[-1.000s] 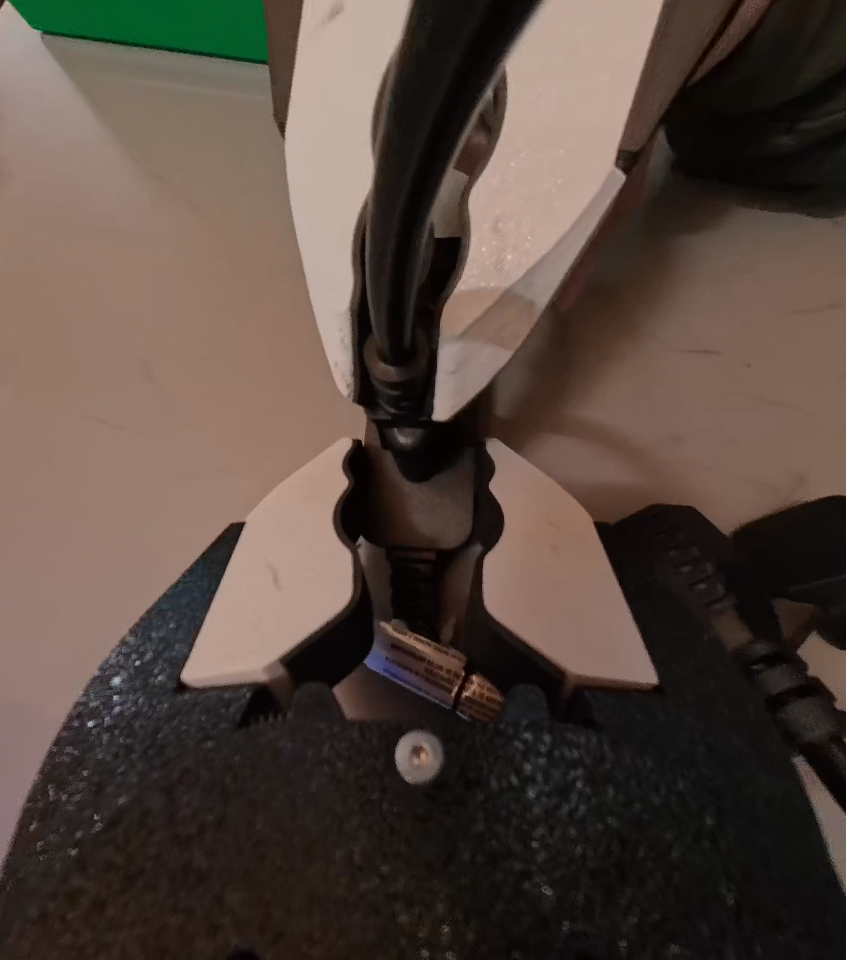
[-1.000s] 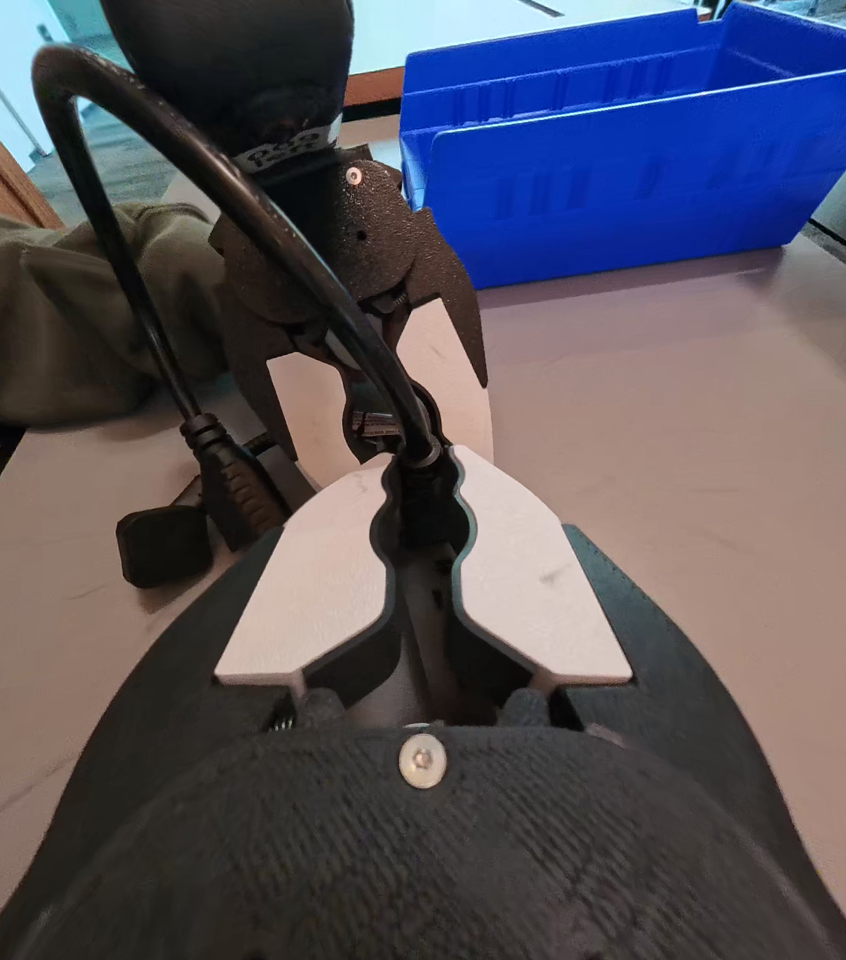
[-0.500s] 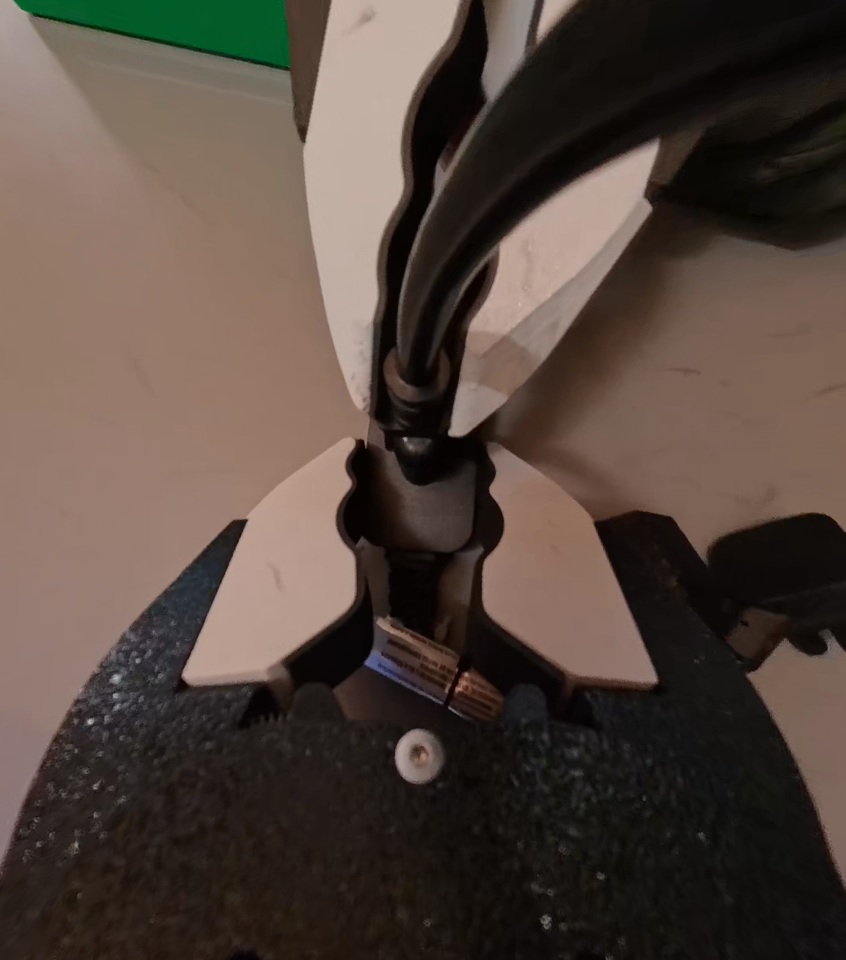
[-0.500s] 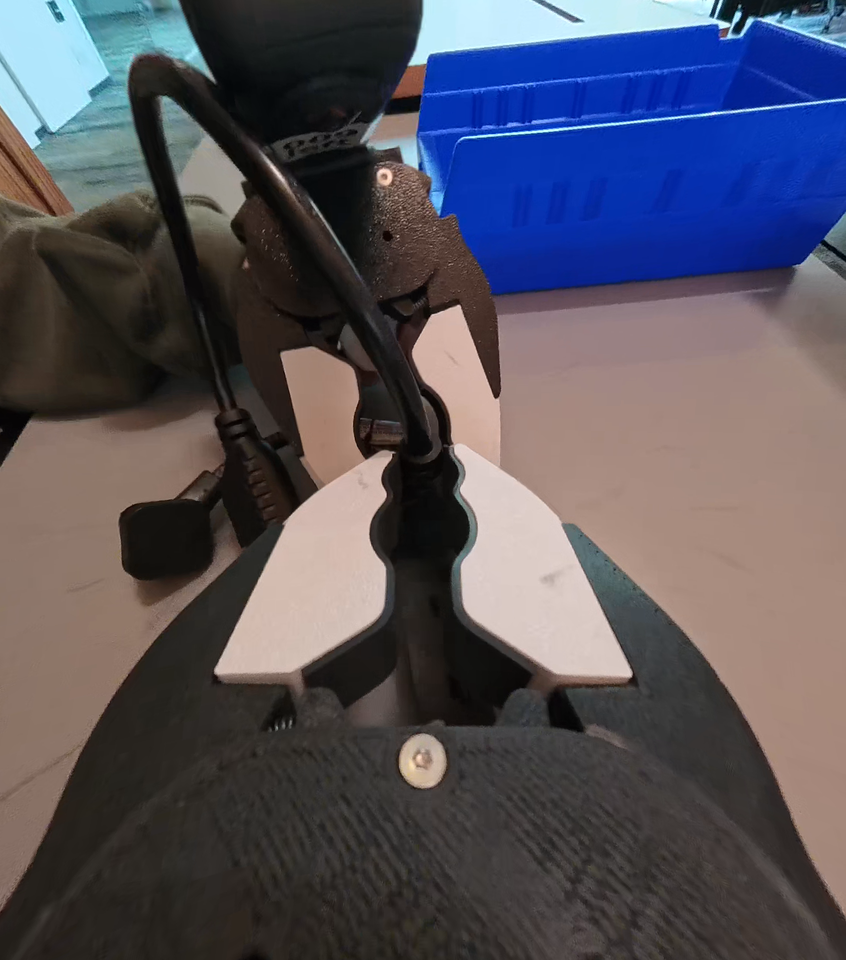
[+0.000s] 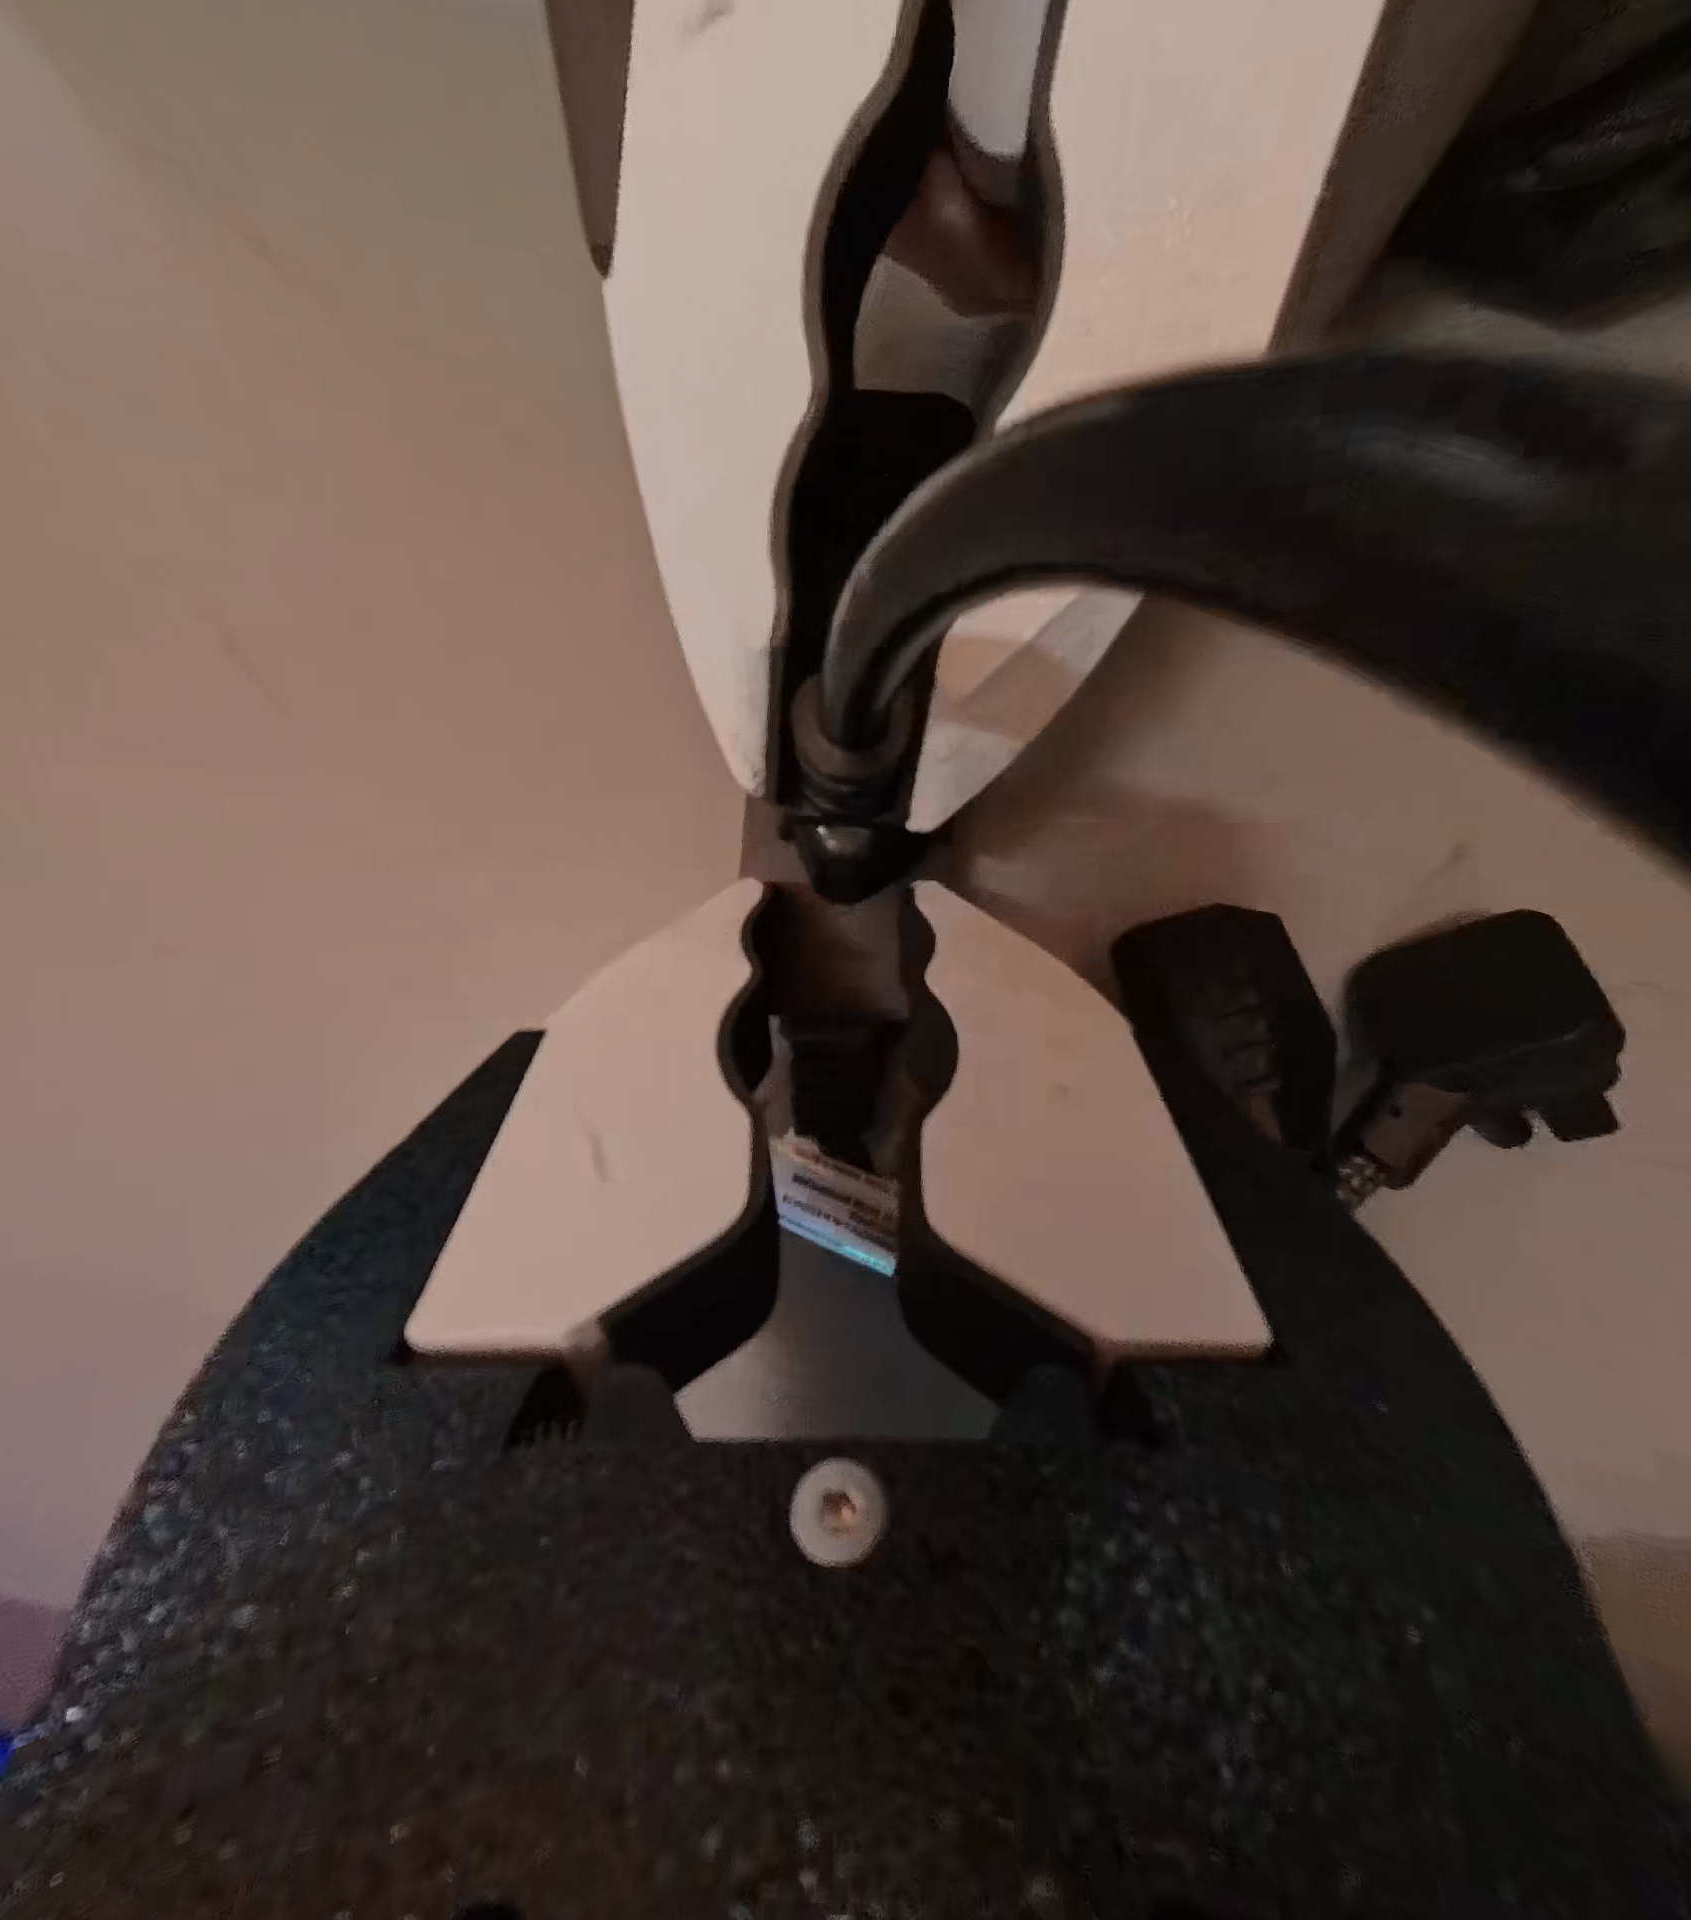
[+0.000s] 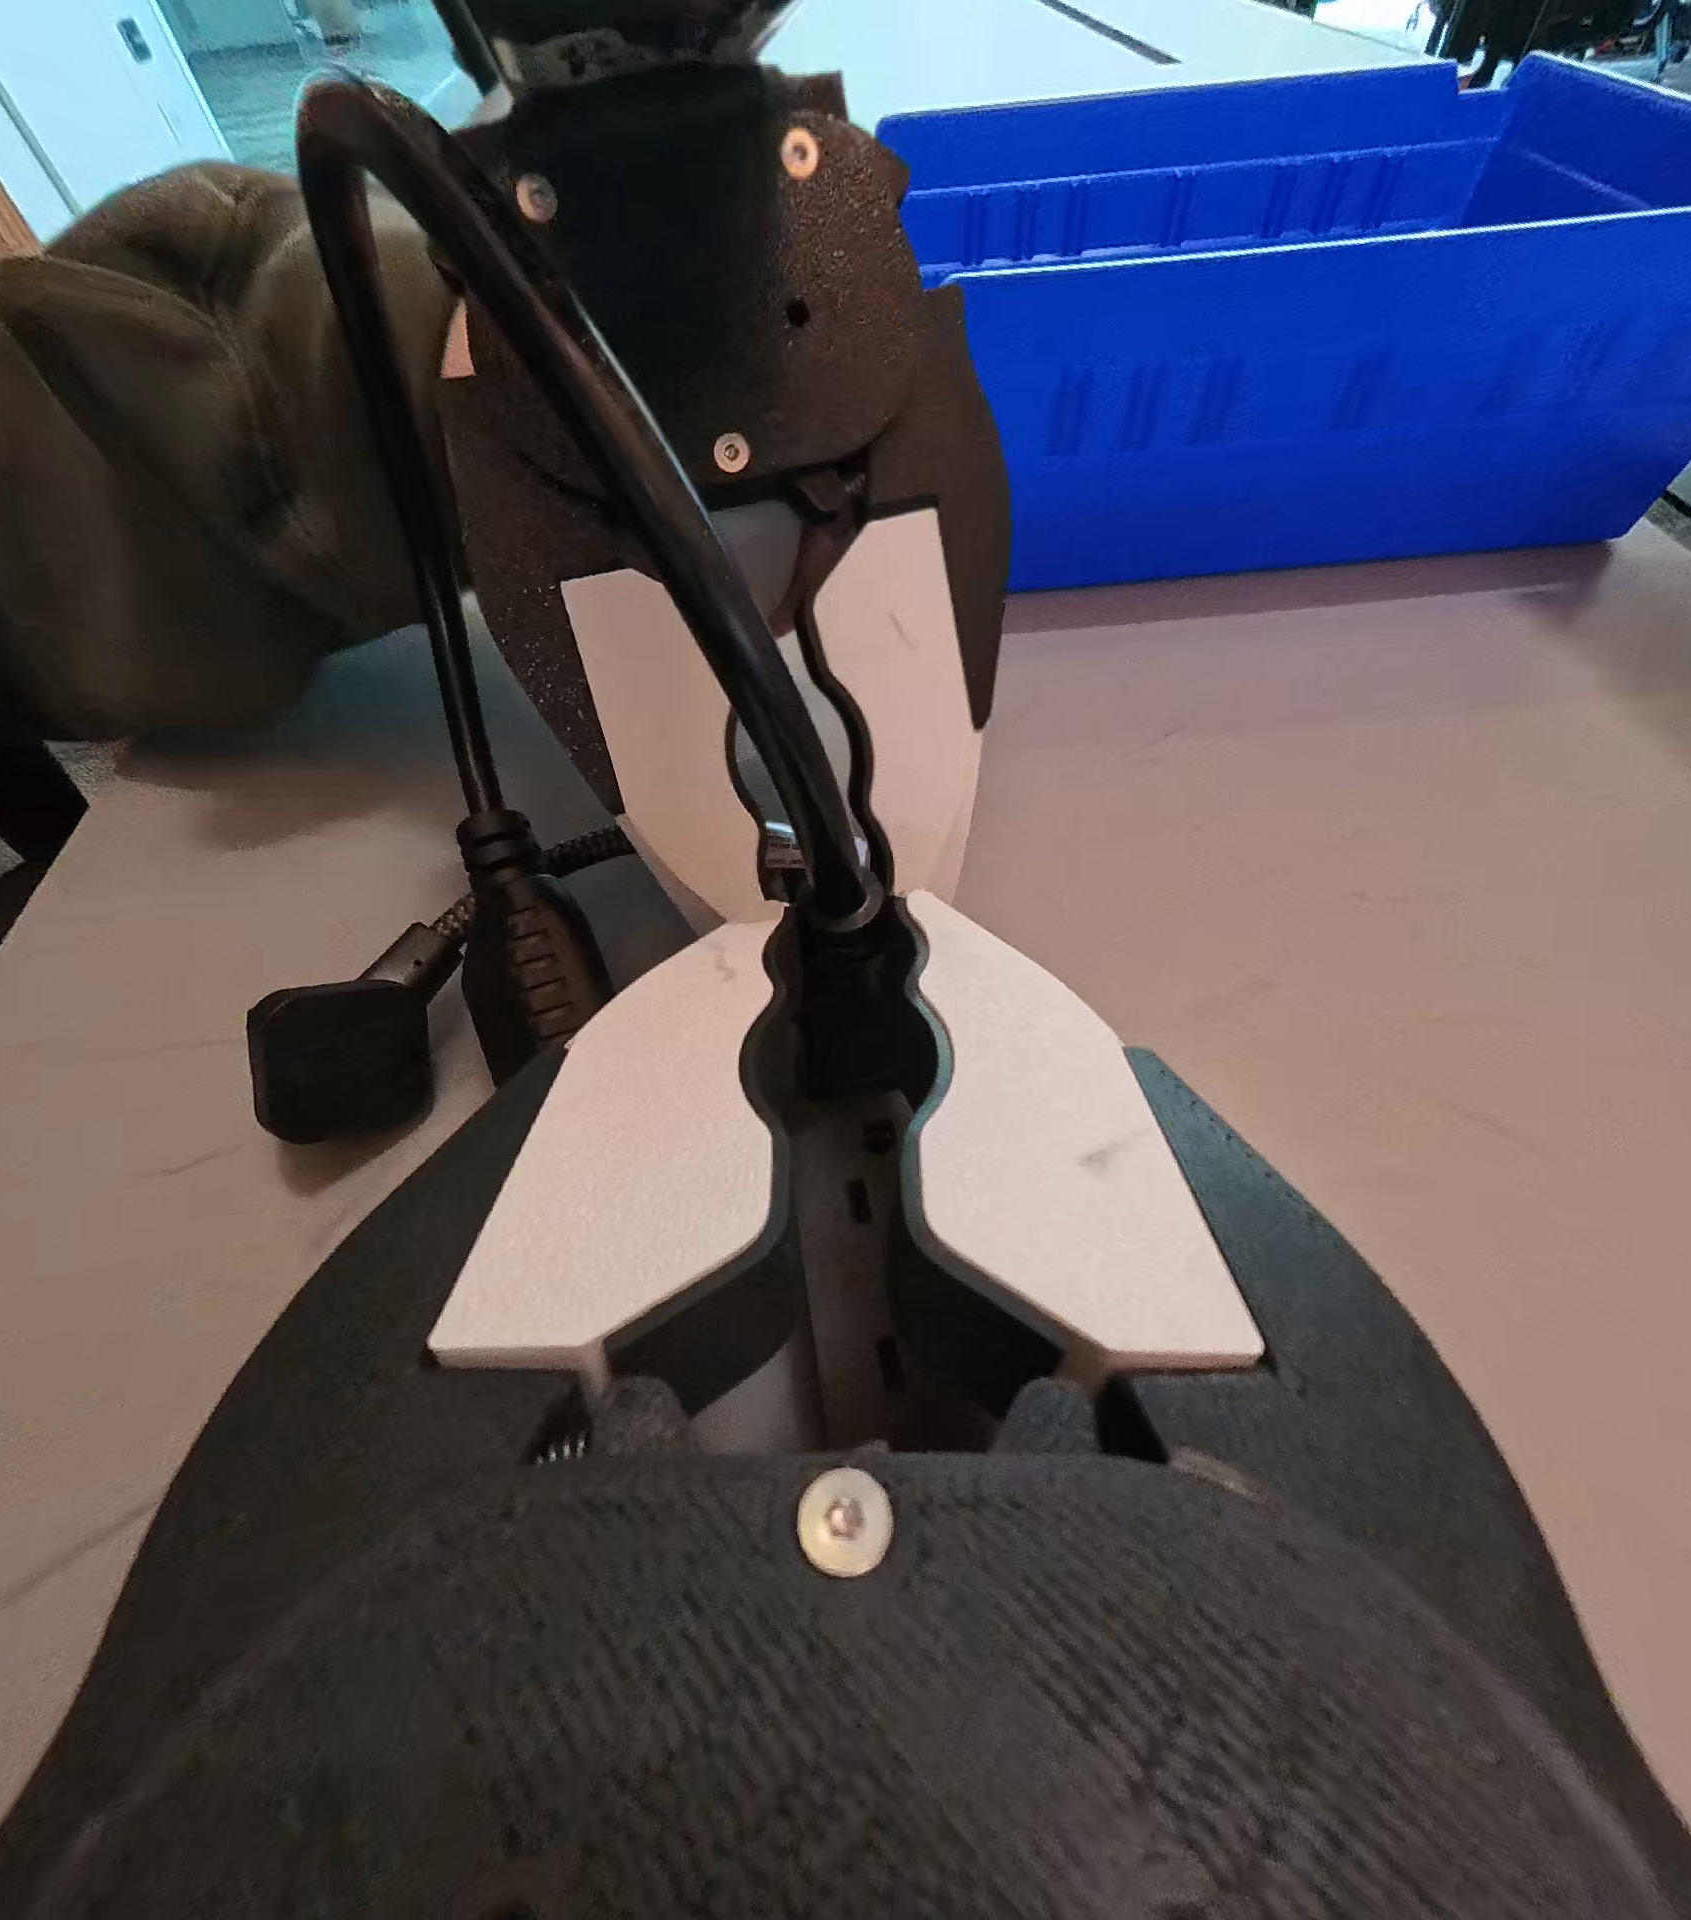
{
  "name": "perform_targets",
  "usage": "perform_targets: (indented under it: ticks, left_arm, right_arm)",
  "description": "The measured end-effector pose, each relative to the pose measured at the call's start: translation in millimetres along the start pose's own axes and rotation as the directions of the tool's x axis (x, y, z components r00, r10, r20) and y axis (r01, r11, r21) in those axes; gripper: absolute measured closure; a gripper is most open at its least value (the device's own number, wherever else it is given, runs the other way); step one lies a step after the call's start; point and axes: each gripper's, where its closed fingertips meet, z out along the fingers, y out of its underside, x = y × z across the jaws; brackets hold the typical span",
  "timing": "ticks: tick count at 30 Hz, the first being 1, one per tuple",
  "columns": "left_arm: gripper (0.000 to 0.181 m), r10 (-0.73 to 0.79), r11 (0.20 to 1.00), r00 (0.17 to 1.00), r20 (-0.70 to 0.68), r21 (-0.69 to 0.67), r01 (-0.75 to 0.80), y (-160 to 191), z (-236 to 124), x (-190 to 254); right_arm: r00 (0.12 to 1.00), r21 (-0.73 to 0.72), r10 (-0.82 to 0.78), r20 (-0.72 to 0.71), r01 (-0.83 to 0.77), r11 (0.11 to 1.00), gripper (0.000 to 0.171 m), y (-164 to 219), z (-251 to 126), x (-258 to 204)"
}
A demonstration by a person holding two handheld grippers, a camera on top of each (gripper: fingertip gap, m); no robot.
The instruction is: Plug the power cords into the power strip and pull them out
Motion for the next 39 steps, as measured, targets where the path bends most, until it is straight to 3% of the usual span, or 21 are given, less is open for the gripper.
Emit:
perform_targets:
  ticks: [7,11,34,36,39]
  left_arm:
    - [0.168,0.016,0.977,0.999,-0.032,-0.211,-0.022,7.0,-3.5,-3.7]
    - [0.166,0.095,0.915,0.994,-0.050,-0.389,-0.107,16.4,-10.4,-1.3]
    - [0.175,0.129,0.838,0.989,-0.075,-0.525,-0.149,14.6,-8.6,-3.8]
    - [0.168,0.100,0.840,0.990,-0.104,-0.524,-0.140,14.4,-9.3,0.0]
    - [0.138,0.108,0.868,0.991,-0.079,-0.479,-0.132,6.8,-9.0,-3.4]
  right_arm:
    - [1.000,0.005,-0.004,-0.004,0.004,1.000,0.155,0.0,1.0,-1.8]
    - [1.000,0.009,-0.004,-0.003,0.004,1.000,0.155,-0.1,0.9,-2.3]
    - [0.999,0.009,-0.028,-0.026,0.028,1.000,0.155,-2.9,2.6,-2.7]
    - [1.000,0.015,-0.015,-0.020,0.016,1.000,0.155,-2.0,1.8,-2.5]
    - [1.000,0.029,0.005,-0.011,-0.004,1.000,0.155,0.0,-0.3,-2.4]
